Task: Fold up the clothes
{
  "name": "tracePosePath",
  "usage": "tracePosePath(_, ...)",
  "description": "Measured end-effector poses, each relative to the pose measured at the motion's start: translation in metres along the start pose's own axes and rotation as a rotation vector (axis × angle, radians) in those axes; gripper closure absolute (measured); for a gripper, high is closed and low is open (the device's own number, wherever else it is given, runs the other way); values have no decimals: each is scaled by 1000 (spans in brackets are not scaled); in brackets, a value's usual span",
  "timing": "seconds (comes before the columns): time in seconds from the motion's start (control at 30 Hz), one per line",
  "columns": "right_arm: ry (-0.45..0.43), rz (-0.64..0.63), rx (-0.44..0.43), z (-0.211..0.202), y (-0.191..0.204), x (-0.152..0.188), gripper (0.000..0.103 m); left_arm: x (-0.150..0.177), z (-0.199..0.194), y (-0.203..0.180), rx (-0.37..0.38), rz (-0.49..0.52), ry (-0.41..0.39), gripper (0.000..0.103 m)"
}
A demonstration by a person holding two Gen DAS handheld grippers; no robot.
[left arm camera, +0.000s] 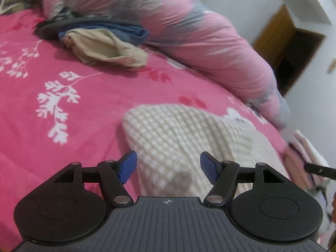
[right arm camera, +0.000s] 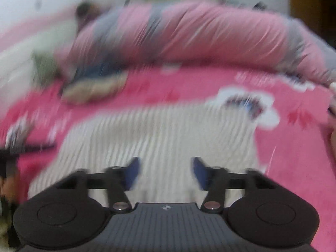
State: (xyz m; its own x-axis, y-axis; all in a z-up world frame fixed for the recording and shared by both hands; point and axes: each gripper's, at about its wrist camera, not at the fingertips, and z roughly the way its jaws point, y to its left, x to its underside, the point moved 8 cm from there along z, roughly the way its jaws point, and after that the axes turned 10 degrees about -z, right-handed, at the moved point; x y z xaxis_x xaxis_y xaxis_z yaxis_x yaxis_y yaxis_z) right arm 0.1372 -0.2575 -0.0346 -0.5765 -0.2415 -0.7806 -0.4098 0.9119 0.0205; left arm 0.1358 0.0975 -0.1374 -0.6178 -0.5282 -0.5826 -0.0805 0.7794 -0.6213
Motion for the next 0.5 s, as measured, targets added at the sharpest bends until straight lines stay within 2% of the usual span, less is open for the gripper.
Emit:
tracePosePath(0.13, 35, 110, -81, 50, -17, -26, 25, -11, 27, 2, -14, -10, 28, 35)
tracePosePath(0.27, 164, 185, -108, 126, -25, -32, 22, -13, 51, 1, -22, -15, 45, 37)
tracePosePath(0.3, 199, 198, -111, 145, -26, -29, 23, -13, 52, -1, -21, -11, 30, 44)
tracePosePath(0.33, 212, 209, -122, 157, -24, -25, 26, -14, 52, -3, -22, -6, 11, 59)
tracePosePath(0.37, 221, 220, -135, 168, -21, -20, 34, -15, 51, -6, -19, 5, -9, 66)
tracePosePath(0.4, 206, 226, -134, 175, -19, -18, 45, -15, 51, -10, -6, 21, -23, 80)
tracePosePath(0.43, 191, 216, -130, 176, -17, -18, 48, -15, 50, -14, 8, 35, -36, 90)
tracePosePath(0.47, 176, 203, -125, 175, -14, -18, 55, -14, 49, -21, 36, 50, -39, 94)
tracePosePath(0.5, 157, 192, -124, 174, -13, -17, 64, -11, 47, -29, 82, 71, -31, 103)
